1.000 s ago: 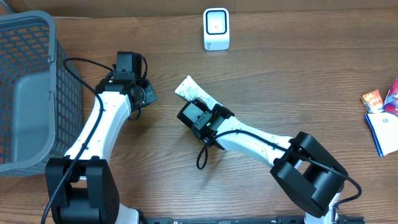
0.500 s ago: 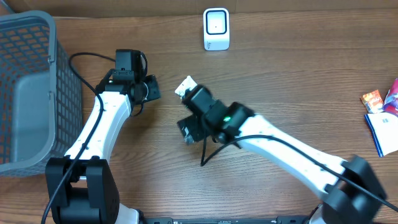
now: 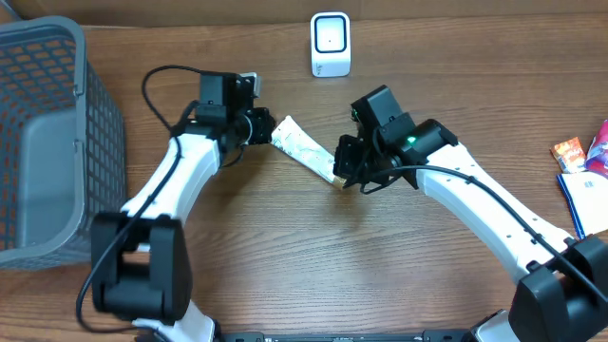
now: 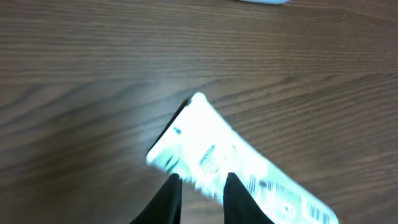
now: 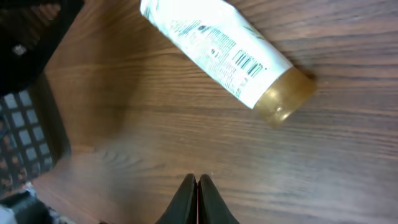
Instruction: Scan the item barcode
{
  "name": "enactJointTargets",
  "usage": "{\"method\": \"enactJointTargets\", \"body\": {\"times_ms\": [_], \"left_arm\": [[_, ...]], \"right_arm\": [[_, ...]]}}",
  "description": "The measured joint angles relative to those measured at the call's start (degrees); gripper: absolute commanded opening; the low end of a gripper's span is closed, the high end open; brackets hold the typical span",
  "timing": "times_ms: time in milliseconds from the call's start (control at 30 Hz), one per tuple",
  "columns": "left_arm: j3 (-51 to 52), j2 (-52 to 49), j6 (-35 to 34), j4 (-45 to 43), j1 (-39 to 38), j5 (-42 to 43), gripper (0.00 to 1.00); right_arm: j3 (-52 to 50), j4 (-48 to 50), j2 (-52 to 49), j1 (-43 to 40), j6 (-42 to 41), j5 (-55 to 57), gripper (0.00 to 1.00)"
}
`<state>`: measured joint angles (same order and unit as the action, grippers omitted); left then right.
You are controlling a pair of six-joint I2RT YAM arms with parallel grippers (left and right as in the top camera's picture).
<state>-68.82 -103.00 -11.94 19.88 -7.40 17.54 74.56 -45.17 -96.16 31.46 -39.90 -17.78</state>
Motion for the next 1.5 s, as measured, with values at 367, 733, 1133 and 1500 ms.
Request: {"method": "enactJointTargets", "body": {"times_ms": [367,733,1133,1500], "left_arm": [[-0.2,-10.6,-4.3,-17.0,-0.6,10.7,0.07],[-1.7,-13.8,-7.6,-20.4,-3.5,12.3,0.06],[-1.8,-14.1,-7.6,-20.5,-3.5,9.2,0.08],[-2.8,-19.1,-7.6,-20.6,-3.5,8.4,0.04]], "right_arm": [[-14.7,17.7,0.0,2.1,-6.9,-1.5,0.04],[-16.3,25.4,-6.5,4.5,-10.9,-1.9,0.04],[-16.8,25.8,-9.4,5.4,-12.4,1.5,0.04],[-16.8,24.5,-9.4,5.4,-14.1,3.7,0.04]]}}
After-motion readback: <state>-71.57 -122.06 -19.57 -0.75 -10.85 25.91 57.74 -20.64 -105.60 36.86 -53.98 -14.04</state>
